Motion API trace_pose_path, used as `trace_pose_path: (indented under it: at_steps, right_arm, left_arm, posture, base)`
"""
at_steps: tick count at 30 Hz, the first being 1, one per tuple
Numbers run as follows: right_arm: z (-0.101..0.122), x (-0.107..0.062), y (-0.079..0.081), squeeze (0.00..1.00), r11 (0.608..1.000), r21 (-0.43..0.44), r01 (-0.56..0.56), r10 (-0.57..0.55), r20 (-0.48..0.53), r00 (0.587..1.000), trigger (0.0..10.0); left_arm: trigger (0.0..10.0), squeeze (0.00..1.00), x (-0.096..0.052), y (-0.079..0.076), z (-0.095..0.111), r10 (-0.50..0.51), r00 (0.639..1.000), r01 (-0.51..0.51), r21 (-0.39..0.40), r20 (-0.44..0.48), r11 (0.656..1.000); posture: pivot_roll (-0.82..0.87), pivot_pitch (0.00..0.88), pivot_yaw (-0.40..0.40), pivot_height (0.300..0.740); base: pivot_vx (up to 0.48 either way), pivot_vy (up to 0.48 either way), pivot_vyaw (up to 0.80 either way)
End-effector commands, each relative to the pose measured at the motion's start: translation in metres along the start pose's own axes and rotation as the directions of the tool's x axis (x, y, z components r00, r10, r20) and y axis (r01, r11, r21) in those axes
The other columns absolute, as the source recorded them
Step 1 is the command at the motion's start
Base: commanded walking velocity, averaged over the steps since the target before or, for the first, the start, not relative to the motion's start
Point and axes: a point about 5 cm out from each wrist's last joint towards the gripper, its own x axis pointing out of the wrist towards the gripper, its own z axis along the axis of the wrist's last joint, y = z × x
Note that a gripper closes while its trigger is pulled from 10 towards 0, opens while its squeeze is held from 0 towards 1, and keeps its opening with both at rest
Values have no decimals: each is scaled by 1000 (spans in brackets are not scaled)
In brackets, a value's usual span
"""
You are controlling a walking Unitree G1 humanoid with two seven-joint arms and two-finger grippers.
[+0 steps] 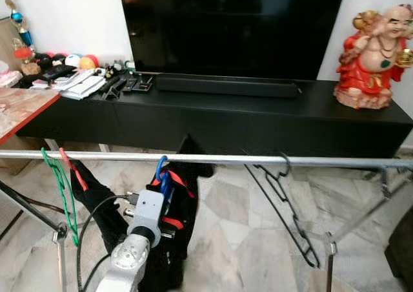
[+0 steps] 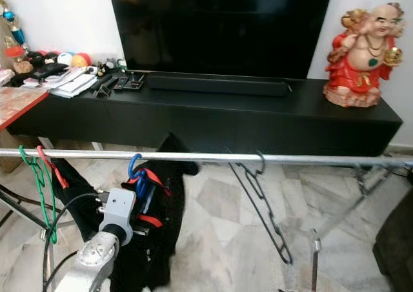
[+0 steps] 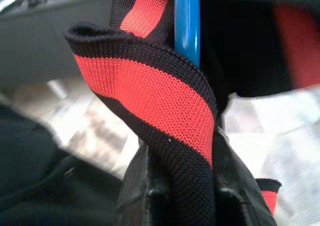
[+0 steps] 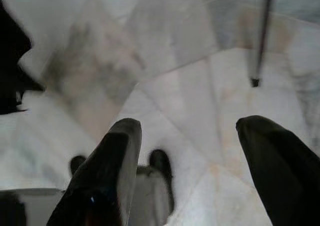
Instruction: Hang hanger
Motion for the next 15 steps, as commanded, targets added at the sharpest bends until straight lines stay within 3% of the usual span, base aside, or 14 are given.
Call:
trace_pose_path:
  at_steps: [1, 5, 6, 7, 9, 15]
  right_arm:
    - [-5, -2, -8, 0, 1000, -5, 19, -20, -18, 1000, 10000]
    - [-4, -2, -8, 0, 1000, -21, 13, -13, -15, 1000, 10000]
    - [-4, -2, -8, 0, 1000, -25, 13, -13, -15, 1000, 10000]
    - [-4, -2, -8, 0, 1000, -25, 13, -13, -15, 1000, 10000]
    - [-4, -2, -8, 0, 999, -35, 11, -12, -16, 1000, 10000]
    - [-3, -2, -9, 0, 999, -49, 5, -6, -12, 1000, 10000]
  left_arm:
    - [10000, 0, 1, -2, 9, 9, 999, -9, -3, 46, 1000]
    - [10000, 0, -5, -1, 5, 30, 998, -30, 0, 53, 1000]
    - [10000, 0, -8, 5, -1, 105, 994, -104, -16, 28, 994]
    - [10000, 0, -8, 5, -1, 105, 994, -104, -16, 28, 994]
    - [10000, 0, -9, 13, -4, 197, 980, -196, -71, 2, 978]
    - [10000, 0, 0, 14, 4, 250, 968, -248, -88, 20, 965]
  posture:
    - [-42, 24, 7, 740]
    - [-45, 29, 7, 740]
    - [-43, 31, 6, 740]
    - [-43, 31, 6, 740]
    - [-44, 32, 5, 740]
    - [-48, 37, -7, 740]
  base:
    - [0, 0, 0]
    - [0, 0, 0]
    - [0, 0, 0]
    - [0, 0, 0]
    - [0, 0, 0]
    - [0, 0, 0]
